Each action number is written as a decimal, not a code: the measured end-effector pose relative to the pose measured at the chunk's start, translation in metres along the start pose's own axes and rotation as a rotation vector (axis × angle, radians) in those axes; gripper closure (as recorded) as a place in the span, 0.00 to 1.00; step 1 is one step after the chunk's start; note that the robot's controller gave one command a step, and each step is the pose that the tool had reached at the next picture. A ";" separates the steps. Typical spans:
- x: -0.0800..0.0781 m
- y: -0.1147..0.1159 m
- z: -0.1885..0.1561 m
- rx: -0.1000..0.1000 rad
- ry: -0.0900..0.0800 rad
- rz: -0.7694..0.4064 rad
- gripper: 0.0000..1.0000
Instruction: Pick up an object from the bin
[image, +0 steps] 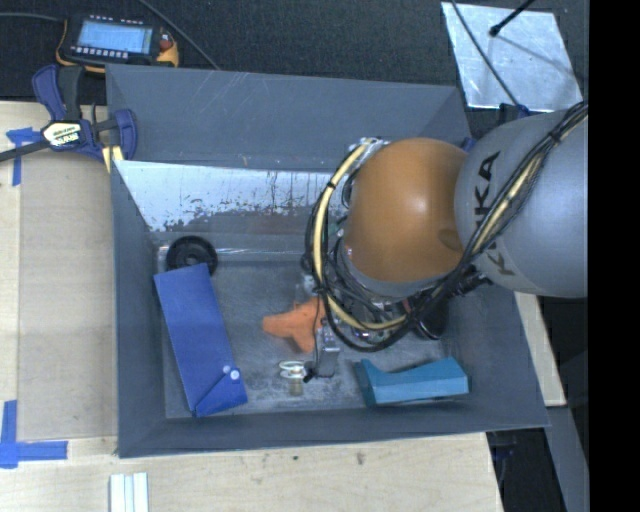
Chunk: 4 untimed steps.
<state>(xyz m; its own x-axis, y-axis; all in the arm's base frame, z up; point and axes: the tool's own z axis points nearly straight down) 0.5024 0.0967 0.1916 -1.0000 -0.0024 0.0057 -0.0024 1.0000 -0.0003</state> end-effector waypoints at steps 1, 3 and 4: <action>-0.002 0.000 -0.004 -0.001 -0.008 0.002 0.00; -0.080 -0.014 0.023 0.001 -0.012 -0.344 0.00; -0.097 -0.027 0.063 0.001 -0.012 -0.362 0.00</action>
Offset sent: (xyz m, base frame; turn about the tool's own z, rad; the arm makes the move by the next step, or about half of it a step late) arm 0.0571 -0.0144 -0.0129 -0.3702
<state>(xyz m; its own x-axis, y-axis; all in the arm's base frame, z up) 0.5993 0.0701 0.1279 -0.9344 -0.3562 -0.0065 -0.3562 0.9344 -0.0014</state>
